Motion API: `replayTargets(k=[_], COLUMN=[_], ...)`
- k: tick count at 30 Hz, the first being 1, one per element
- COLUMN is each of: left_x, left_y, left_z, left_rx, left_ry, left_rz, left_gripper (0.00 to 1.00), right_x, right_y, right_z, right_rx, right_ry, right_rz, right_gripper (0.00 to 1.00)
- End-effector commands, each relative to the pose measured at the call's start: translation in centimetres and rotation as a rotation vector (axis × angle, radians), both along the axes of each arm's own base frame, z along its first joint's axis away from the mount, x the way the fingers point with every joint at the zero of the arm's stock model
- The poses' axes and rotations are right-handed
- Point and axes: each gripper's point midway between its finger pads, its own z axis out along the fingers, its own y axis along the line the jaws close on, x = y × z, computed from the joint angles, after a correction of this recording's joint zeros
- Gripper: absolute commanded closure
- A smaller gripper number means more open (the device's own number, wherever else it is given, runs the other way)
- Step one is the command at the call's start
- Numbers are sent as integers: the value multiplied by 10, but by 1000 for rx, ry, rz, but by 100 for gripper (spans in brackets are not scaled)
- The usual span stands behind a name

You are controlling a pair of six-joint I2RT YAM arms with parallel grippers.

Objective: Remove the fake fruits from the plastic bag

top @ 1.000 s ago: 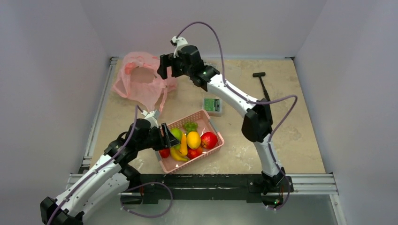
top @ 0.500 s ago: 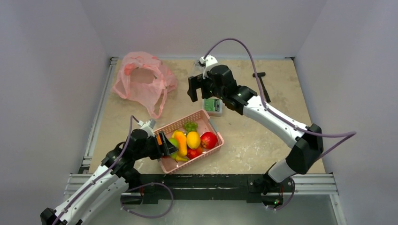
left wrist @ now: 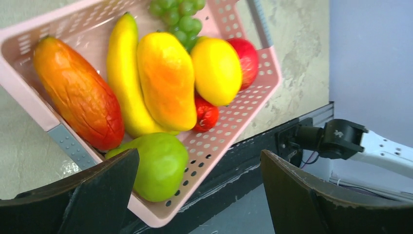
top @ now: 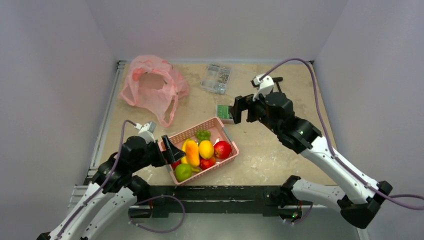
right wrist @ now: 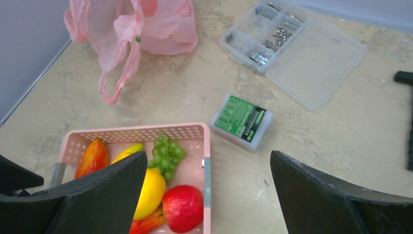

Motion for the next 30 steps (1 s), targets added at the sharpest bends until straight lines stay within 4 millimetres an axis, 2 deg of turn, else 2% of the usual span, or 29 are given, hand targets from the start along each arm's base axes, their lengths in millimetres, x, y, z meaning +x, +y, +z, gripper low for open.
replayTargets(k=[1,4,8,10,13,17,21,27,30], left_x=[-3,-6,-9,-14,-22,-31,-31,-21,-18], left_y=[10,22,49,67,92,113,119,106,100], left_z=[50,76,111,138,168,197,205,203,201], left_rx=[-2,-5,38,62,97,68,29,35,47], left_ry=[-127,-198,-311,-377,-451,-552,-602,-592,-582], left_rz=[-12,18,91,130,190,263,307,272,246], left_gripper=[5,5,5,4,4,4,3,2,2], right_x=[-25,-39,-59,-68,-81,-93,-103,-112,-109], right_y=[-39,-68,-109,-130,-156,-176,-186,-198,-210], right_z=[25,45,72,84,93,95,100,102,87], right_rx=[80,119,160,191,232,260,276,275,251], right_ry=[-40,-84,-155,-191,-232,-259,-263,-293,-225], right_rz=[-95,-171,-268,-327,-391,-435,-445,-453,-557], right_gripper=[1,1,1,1,1,1,1,1,1])
